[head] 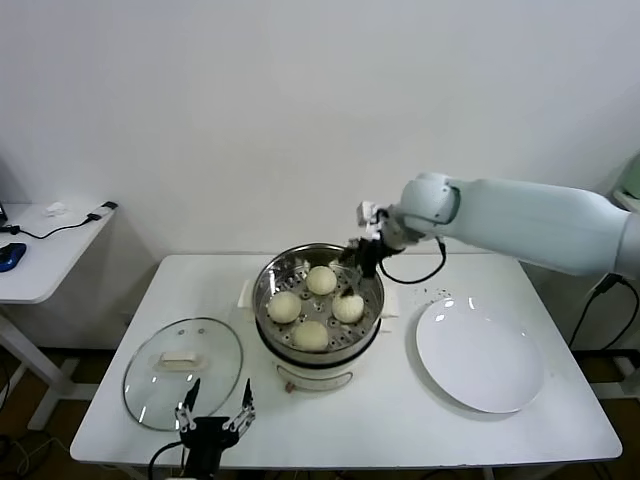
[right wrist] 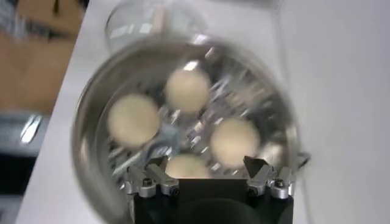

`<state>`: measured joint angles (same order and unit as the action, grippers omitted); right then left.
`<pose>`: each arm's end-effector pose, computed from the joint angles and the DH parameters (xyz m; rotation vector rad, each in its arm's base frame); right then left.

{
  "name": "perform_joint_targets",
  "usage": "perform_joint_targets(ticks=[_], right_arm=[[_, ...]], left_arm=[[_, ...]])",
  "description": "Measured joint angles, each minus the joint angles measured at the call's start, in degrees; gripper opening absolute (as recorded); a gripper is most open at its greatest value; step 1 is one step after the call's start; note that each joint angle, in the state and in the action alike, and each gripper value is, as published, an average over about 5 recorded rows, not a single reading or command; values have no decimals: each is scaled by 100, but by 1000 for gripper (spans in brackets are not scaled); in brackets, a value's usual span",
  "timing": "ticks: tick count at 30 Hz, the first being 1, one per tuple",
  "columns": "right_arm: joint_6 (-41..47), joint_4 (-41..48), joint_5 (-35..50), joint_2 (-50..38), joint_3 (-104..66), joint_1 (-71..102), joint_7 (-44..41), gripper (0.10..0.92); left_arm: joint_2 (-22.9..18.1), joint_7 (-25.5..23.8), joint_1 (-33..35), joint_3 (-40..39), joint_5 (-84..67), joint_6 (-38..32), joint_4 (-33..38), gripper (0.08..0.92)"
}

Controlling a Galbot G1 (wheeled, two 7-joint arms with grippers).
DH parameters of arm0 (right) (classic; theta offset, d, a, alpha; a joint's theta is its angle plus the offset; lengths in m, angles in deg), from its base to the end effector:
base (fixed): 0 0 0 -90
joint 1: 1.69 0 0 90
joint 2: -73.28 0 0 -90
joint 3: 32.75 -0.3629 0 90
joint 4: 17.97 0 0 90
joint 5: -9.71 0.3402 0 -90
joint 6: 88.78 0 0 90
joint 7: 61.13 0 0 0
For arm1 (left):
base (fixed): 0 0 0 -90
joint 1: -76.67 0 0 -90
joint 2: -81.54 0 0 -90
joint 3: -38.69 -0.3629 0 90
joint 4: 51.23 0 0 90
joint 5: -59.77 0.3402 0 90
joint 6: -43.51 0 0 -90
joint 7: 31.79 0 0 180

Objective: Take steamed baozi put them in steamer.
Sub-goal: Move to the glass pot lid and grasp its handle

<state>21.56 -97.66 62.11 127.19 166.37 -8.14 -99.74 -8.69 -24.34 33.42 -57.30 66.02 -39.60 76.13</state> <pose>0.5377 0.0059 -0.0495 1.4929 -1.8581 1.0686 0.0704 -0.0288 -0.3030 0.0684 -2.8635 -0.0848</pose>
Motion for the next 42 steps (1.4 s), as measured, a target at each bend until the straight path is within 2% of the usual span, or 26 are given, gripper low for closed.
perform_joint_targets(ticks=[11, 22, 32, 42], right_arm=[[-639, 21, -470, -937, -2831, 1818, 1609, 823], [-1377, -534, -1322, -1760, -6741, 5537, 2476, 823], [-2254, -936, -1796, -1124, -9842, 8799, 2968, 823], [-3028, -1330, -2303, 87, -11142, 10936, 3246, 823]], left_arm=[[124, -9, -181, 246, -161, 38, 1, 823], [394, 97, -351, 482, -193, -124, -195, 823], [637, 261, -494, 666, 82, -496, -463, 823], [741, 606, -666, 870, 492, -837, -775, 823]])
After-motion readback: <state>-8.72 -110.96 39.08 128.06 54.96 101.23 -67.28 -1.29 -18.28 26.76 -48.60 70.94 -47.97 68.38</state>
